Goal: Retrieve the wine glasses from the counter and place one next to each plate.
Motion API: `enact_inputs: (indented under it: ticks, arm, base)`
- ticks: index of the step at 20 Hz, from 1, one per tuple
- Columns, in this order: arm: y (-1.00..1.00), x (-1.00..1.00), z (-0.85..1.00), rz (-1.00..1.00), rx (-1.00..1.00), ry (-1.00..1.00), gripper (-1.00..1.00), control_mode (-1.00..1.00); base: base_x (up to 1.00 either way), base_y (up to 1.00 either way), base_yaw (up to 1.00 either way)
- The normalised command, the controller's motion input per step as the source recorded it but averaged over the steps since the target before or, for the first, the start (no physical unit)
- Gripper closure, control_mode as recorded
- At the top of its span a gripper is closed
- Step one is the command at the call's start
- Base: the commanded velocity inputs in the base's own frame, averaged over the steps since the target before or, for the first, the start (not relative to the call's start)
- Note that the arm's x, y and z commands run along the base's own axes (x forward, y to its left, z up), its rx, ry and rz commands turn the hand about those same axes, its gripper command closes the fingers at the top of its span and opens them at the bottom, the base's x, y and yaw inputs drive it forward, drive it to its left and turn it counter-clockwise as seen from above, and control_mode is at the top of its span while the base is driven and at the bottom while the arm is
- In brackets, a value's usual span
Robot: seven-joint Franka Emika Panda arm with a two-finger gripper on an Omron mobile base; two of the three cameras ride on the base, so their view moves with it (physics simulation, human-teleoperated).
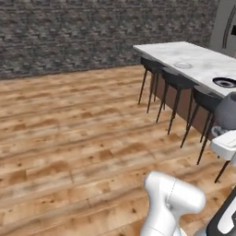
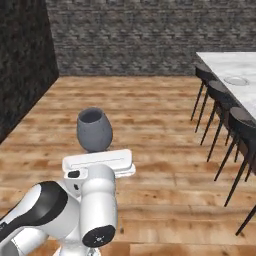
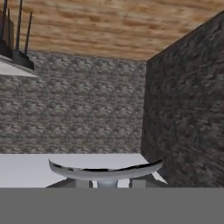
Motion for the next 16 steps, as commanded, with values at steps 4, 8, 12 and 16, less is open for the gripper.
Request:
enact_inputs:
  ticks: [4, 8, 12, 16]
  arm:
    - [0.0, 0.0, 0.0, 0.0, 0.0, 0.0, 1.0, 1.0]
    - [0.0, 0.0, 0.0, 0.0, 0.0, 0.0, 1.0, 1.0]
    - [0.0, 0.0, 0.0, 0.0, 0.0, 0.0, 1.0, 1.0]
    - [0.0, 0.0, 0.0, 0.0, 0.0, 0.0, 1.0, 1.0]
  base:
    - [0.95, 0.83, -0.68]
    - [0.58, 0.53, -0.86]
    - [0.42, 0.44, -0.91]
    - [0.39, 0.44, -0.91]
